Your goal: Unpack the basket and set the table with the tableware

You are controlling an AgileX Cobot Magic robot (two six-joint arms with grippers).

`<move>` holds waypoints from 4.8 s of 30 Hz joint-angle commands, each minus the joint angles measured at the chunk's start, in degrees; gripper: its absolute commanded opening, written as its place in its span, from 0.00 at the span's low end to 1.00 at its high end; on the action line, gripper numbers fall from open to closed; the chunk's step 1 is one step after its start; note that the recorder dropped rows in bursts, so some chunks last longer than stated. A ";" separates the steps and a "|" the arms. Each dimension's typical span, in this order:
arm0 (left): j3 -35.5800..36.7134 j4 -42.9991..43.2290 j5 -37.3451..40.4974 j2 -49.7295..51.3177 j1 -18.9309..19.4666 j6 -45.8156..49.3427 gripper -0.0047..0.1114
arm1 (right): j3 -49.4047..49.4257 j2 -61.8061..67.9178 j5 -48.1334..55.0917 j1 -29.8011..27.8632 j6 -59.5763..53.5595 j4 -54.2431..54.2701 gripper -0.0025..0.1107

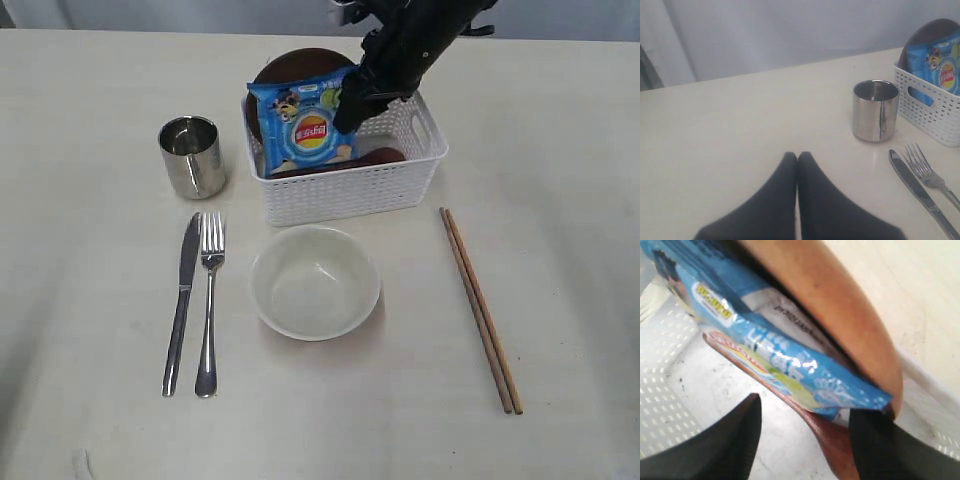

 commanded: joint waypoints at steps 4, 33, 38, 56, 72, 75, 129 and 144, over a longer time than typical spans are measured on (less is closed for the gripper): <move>0.16 -0.49 -0.03 -0.22 0.14 -0.02 0.04 | 0.20 0.92 -0.88 0.48 -0.80 1.85 0.48; 0.16 -0.49 -0.03 -0.22 0.14 -0.02 0.04 | 0.60 -14.26 3.53 -1.72 3.20 -6.51 0.02; 0.16 -0.49 -0.03 -0.22 0.14 -0.02 0.04 | 8.35 -20.74 0.21 -13.08 10.81 -8.90 0.02; 0.16 -0.49 -0.03 -0.22 0.14 -0.02 0.04 | 22.20 -14.13 -2.88 -23.55 27.42 -17.17 0.16; 0.16 -0.49 -0.03 -0.22 0.14 -0.02 0.04 | 14.80 -19.20 -5.96 -2.67 -0.84 -3.32 0.39; 0.16 -0.49 -0.03 -0.22 0.14 -0.02 0.04 | 13.77 -16.35 -8.11 5.28 4.59 -11.59 0.39; 0.16 -0.49 -0.03 -0.22 0.14 -0.02 0.04 | -5.78 4.52 8.04 13.90 18.38 -27.47 0.02; 0.16 -0.49 -0.03 -0.22 0.14 -0.02 0.04 | -5.78 -4.46 5.46 13.78 18.38 -27.47 0.02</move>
